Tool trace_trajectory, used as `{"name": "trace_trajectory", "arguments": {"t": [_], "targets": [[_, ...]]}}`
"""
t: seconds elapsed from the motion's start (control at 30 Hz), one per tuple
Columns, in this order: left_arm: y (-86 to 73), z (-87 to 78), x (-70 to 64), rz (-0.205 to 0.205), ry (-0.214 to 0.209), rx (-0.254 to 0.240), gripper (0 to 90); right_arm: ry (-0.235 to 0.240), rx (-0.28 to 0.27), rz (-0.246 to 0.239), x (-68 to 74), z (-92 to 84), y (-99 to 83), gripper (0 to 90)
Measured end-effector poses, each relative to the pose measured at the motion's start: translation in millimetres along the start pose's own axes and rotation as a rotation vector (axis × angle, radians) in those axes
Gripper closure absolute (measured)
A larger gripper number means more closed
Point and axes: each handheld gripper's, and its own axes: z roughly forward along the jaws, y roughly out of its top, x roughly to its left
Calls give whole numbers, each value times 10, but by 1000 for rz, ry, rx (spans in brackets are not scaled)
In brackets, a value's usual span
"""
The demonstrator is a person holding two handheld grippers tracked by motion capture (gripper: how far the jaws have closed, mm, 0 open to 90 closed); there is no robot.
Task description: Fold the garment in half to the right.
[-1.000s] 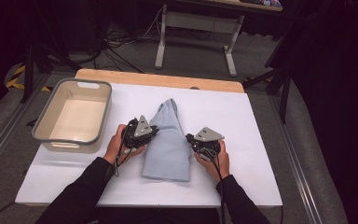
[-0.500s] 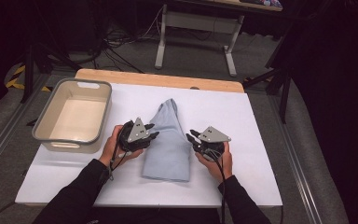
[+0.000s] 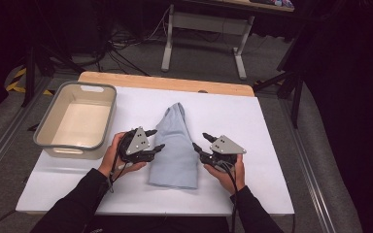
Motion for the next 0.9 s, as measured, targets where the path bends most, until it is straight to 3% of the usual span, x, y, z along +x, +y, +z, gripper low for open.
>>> {"name": "trace_trajectory", "arguments": {"t": [0.33,0.67,0.77,0.9], "targets": [[-27,-105,-83,26,15,-11,335,-8,-17,-6,48,-83,-12,311],[-82,-285,-131,24,28,-33,247,-28,-38,-21,82,-169,-27,185],[-105,-331,-152,25,27,-35,227,-46,-29,-34,101,-184,-43,163],[-132,-372,-181,34,32,-28,208,-34,-36,-25,97,-219,-67,146]]}}
